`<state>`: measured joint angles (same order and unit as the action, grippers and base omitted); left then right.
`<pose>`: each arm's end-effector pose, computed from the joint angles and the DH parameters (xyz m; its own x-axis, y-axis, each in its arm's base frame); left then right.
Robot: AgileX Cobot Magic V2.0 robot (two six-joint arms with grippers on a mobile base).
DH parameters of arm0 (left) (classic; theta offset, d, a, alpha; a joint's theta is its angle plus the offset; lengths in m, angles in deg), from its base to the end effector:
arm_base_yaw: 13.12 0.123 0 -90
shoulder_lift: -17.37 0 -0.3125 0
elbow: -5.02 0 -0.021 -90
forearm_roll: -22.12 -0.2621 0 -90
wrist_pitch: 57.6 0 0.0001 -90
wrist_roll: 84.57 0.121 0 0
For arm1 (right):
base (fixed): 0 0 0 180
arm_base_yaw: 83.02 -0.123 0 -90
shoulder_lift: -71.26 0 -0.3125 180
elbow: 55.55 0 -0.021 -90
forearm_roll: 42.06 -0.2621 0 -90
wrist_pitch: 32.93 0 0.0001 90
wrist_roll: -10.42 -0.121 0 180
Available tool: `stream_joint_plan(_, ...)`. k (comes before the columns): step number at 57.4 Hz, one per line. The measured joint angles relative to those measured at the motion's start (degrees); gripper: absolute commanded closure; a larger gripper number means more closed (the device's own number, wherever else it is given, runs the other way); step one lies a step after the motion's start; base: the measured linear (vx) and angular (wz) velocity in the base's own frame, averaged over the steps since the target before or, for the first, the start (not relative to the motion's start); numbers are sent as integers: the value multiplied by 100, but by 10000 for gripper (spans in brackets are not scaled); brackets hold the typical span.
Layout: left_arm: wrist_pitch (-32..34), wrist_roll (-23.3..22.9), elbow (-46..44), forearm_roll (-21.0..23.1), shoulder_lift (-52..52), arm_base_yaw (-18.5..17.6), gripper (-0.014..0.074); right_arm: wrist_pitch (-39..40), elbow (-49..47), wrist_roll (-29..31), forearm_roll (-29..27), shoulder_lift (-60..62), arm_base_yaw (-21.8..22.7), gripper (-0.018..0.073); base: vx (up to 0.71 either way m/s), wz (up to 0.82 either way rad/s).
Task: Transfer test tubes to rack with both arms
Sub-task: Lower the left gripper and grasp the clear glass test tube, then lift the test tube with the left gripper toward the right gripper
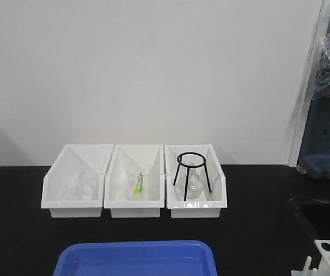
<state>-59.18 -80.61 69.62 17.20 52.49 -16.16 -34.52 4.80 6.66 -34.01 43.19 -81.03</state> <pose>0.1248 -0.0063 0.2554 -0.1854 0.1644 -0.9688 0.0803 0.9851 0.1518 0.1066 -0.0042 0.2982 -0.0028 -0.0747 -0.9972 0.0385 0.9965 -0.0748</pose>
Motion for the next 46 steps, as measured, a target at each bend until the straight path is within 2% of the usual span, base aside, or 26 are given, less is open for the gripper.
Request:
stream_joint_plan(11,-530,1220,0,-10,540,-28,25,-7,0,0,-1,-157,0,115,0,0)
stream_joint_plan(16,-554,1464,0,-10,759,-94,25,-12,0,0,-1,-176,0,111,0,0)
stream_joint_plan(27,-183,1517,0,6,1318,-245,25,-12,0,0,-6,-176,0,111,0,0)
stream_joint_plan(46,1342,1522,0,29,2549,-293,25,-12,0,0,-6,-176,0,111,0,0)
